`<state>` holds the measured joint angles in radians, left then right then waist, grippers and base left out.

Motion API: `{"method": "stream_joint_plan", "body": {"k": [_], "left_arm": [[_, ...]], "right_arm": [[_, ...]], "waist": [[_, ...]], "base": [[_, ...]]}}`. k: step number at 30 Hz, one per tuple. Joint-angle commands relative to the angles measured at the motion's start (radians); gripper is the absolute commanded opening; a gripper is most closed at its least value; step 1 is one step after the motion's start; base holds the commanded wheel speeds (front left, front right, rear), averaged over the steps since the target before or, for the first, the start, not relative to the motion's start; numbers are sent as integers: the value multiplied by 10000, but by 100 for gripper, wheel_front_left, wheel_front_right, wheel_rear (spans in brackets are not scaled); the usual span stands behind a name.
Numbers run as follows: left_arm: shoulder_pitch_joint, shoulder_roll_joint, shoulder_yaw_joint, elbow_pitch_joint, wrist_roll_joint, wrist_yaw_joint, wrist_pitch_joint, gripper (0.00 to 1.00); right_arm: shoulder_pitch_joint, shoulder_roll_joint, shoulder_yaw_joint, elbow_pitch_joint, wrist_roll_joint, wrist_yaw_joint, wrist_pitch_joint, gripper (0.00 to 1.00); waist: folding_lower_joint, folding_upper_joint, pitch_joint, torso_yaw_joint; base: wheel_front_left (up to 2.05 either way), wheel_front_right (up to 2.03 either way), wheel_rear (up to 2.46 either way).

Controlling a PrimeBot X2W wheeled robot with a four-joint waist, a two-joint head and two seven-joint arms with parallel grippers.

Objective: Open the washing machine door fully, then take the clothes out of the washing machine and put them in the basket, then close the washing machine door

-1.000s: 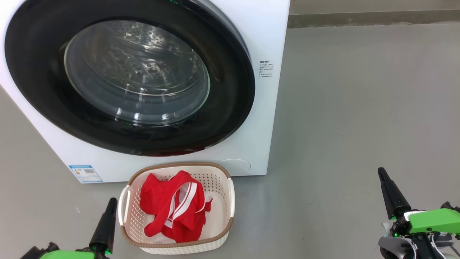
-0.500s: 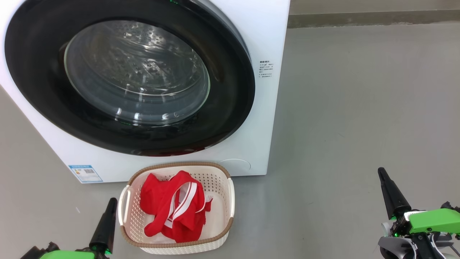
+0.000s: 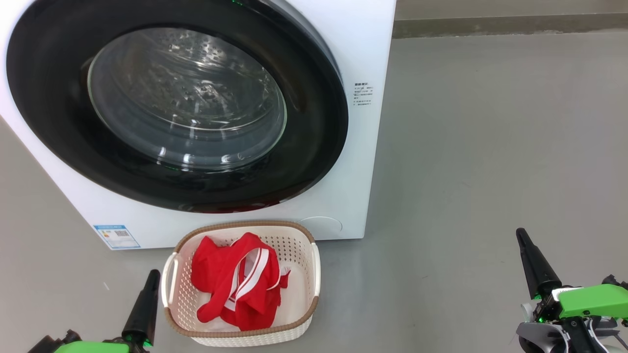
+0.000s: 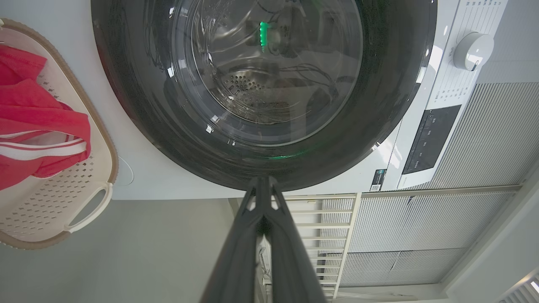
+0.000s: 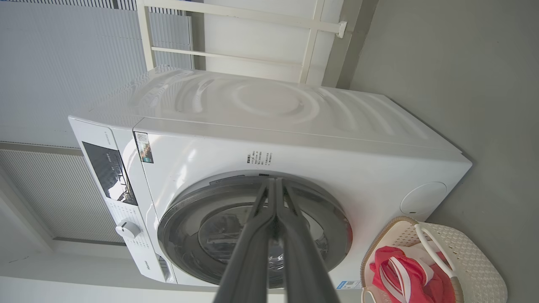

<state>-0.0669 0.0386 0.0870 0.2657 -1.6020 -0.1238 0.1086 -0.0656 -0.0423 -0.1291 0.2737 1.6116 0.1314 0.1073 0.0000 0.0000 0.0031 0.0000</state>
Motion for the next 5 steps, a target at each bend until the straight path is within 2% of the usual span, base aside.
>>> {"method": "stream_joint_plan", "body": {"k": [1,5], "left_arm": [[-411,116,267,-208,-68,-69,45,0],[-411,116,267,-208,-68,-69,45,0]], "right_arm": [[-423,-88,154,-290,-30,-7,59,0],[-423,-87,153,-290,-30,-7,60,0]], "waist": [[0,0,0,0],[0,0,0,0]], "base": [[0,0,0],[0,0,0]]}}
